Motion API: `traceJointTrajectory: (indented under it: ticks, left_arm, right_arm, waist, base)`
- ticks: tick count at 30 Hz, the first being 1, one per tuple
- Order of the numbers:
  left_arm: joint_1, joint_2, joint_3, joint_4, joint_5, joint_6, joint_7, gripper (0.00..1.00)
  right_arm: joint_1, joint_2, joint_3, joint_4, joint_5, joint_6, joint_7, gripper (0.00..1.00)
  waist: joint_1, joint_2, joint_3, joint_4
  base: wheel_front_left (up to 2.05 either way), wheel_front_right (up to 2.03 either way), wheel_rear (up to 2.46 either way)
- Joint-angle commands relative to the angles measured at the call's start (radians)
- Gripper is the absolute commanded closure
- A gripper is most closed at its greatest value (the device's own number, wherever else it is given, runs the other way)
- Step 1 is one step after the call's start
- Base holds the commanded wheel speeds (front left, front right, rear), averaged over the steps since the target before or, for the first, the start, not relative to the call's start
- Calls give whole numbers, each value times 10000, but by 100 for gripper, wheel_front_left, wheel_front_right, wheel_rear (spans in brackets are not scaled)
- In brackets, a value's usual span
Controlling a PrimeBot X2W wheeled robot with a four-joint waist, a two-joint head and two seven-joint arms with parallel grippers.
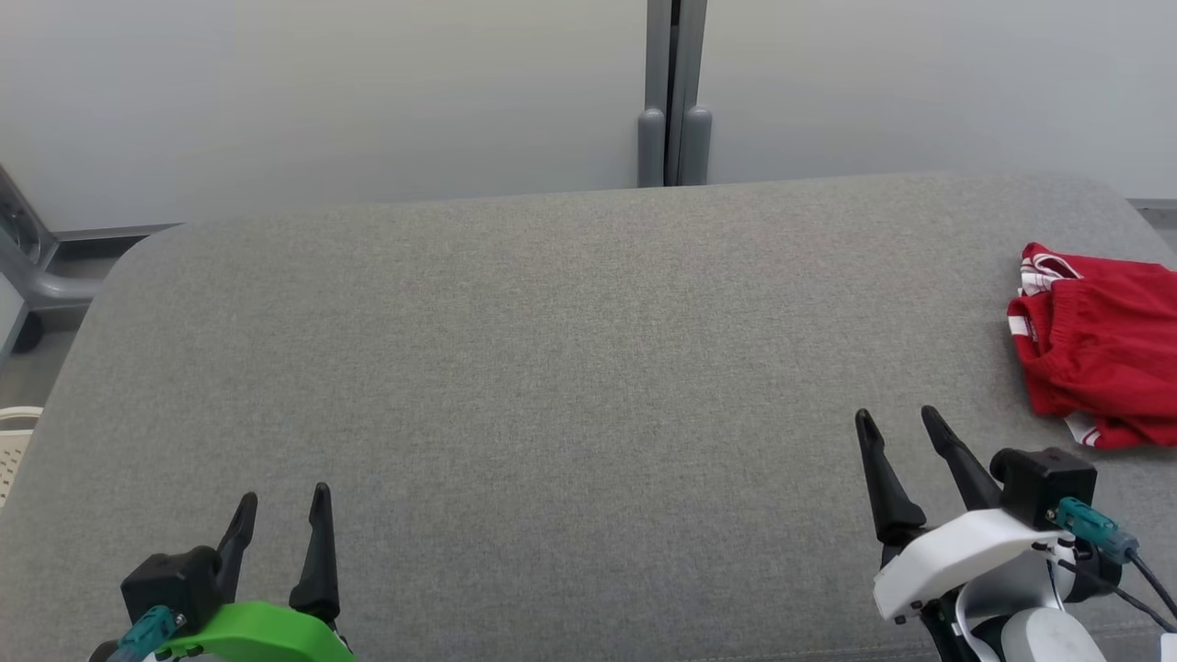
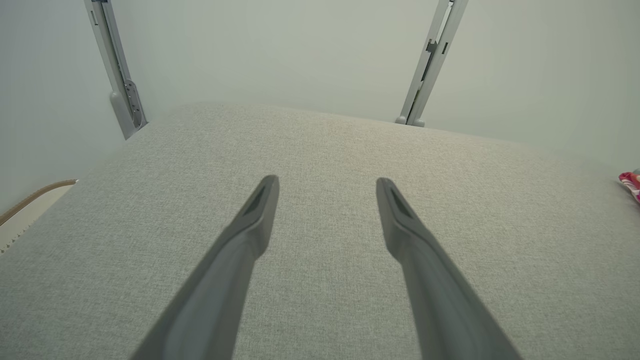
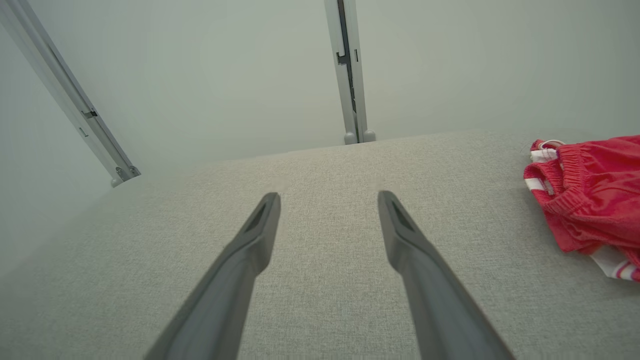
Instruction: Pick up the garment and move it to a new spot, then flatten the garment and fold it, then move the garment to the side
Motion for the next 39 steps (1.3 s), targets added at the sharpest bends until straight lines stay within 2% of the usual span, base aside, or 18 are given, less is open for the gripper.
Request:
traceJointTrajectory:
  ticks: [1, 17, 23, 24, 27, 39]
  left_arm:
    - [-48, -24, -17, -31, 49, 33, 9, 0]
    - [-191, 73, -71, -87, 131, 121, 44, 0]
    - [-244, 109, -108, -72, 285, 317, 77, 0]
    - [-132, 32, -129, -30, 170, 282, 87, 100]
    - [59, -178, -274, 188, 153, 279, 121, 100]
    - [-38, -780, 568, 400, -1142, -463, 471, 100]
  right_arm:
    - [137, -14, -20, -39, 104, -11, -45, 0]
    - [239, -12, -60, -94, 134, -11, 57, 0]
    - [285, -11, -116, -100, 152, -11, 65, 0]
    - [217, 2, -87, -56, 124, 0, 59, 100]
    - [358, 34, -61, 224, 145, 0, 63, 100]
    - [228, -32, -298, 407, 2217, -1, 237, 100]
  waist:
    - [1, 0, 9, 7]
    - [1, 0, 102, -10]
    - [1, 0, 141, -7]
    - [1, 0, 141, -9]
    - [1, 0, 144, -11]
    - [1, 0, 186, -30]
  base:
    - [0, 0, 0]
    - [0, 0, 0]
    - [0, 0, 0]
    - [0, 0, 0]
    - [0, 0, 0]
    - [0, 0, 0]
